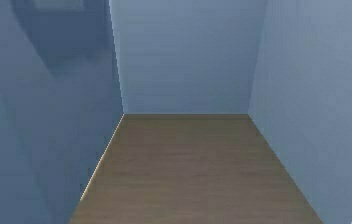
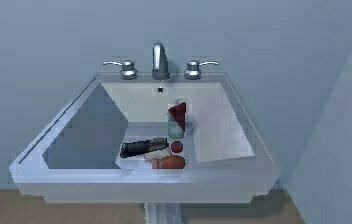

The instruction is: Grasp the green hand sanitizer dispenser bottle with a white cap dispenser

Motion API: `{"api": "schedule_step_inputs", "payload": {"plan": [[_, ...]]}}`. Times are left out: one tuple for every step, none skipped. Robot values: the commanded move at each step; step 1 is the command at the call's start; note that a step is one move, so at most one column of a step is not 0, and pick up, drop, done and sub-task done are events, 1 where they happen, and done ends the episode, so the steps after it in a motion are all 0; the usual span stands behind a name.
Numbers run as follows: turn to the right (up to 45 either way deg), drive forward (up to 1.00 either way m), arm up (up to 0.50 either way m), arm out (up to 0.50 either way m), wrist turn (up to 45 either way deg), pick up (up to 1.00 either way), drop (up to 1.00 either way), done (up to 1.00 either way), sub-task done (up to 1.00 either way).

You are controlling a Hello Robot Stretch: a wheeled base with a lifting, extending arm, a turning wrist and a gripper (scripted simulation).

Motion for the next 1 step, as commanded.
{"api": "schedule_step_inputs", "payload": {"plan": [[0.0, 0.00, 0.50, 0.00, 0.0, 0.00, 0.00, 0.00, 0.00]]}}
